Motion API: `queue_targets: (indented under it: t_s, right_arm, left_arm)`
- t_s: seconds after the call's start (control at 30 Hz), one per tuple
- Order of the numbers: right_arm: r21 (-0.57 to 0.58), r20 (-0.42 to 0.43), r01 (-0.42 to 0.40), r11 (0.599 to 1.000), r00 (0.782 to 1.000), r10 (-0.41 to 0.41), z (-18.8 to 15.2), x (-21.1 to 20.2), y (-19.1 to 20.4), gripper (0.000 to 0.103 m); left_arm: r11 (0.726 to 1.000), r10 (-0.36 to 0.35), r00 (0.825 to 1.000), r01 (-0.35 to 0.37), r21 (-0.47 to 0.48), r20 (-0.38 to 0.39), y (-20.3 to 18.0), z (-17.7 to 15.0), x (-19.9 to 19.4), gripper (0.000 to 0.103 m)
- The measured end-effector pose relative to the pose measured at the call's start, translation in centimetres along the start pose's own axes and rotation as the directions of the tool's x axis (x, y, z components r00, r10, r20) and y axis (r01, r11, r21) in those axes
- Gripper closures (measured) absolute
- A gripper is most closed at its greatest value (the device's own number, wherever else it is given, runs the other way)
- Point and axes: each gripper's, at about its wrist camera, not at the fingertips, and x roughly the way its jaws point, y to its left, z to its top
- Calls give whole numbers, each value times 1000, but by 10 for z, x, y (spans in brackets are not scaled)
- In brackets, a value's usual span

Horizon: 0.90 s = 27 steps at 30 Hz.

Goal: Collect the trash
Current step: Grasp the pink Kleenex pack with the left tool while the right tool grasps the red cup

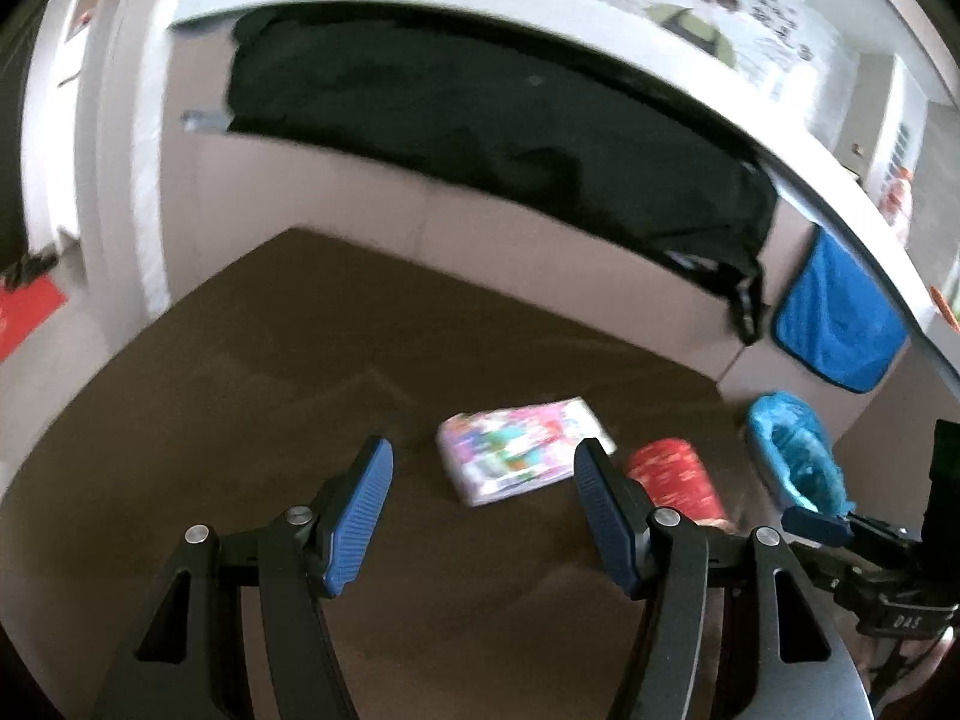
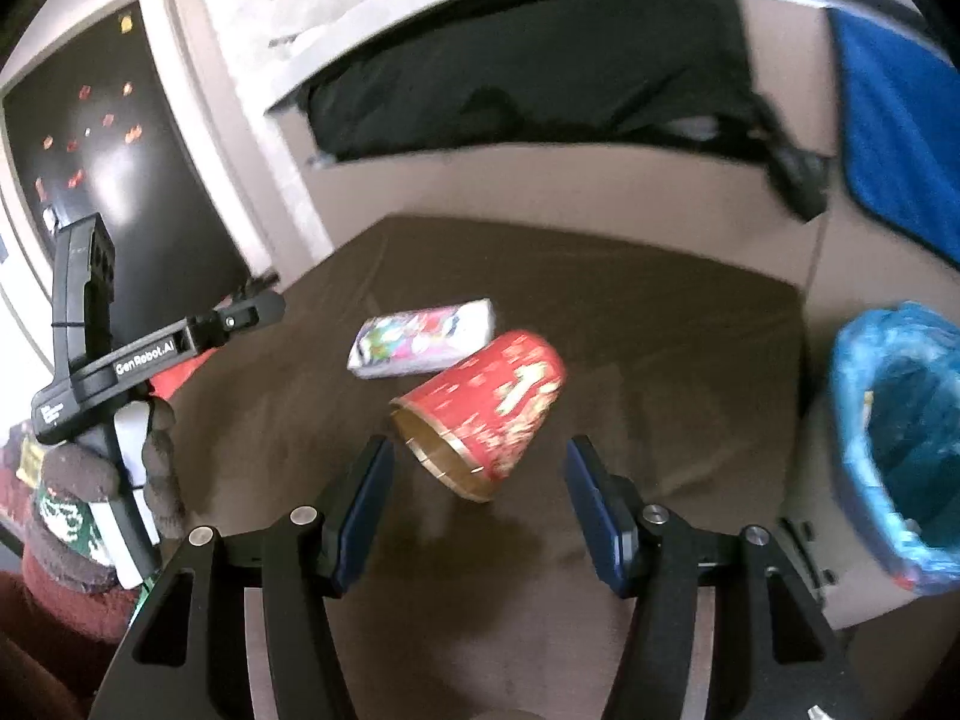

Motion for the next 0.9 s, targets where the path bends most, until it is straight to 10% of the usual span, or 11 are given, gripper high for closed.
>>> queue_targets:
  t_s: [0.2, 0.63, 0.9]
  right_arm:
    - [-17, -71, 17, 1000, 997, -19, -6, 35, 8, 47]
    - [106, -54, 149, 983, 988, -144, 0, 32, -65, 47]
    - [132, -45, 113, 985, 993, -108, -16, 16, -91, 47]
  left_arm:
    - [997, -71, 991, 69, -22, -110, 26, -10, 27, 38]
    - [940, -144, 962, 206, 271, -232, -24, 34, 104, 38]
    - [921, -204, 893, 314, 230, -401, -23, 40, 149, 38]
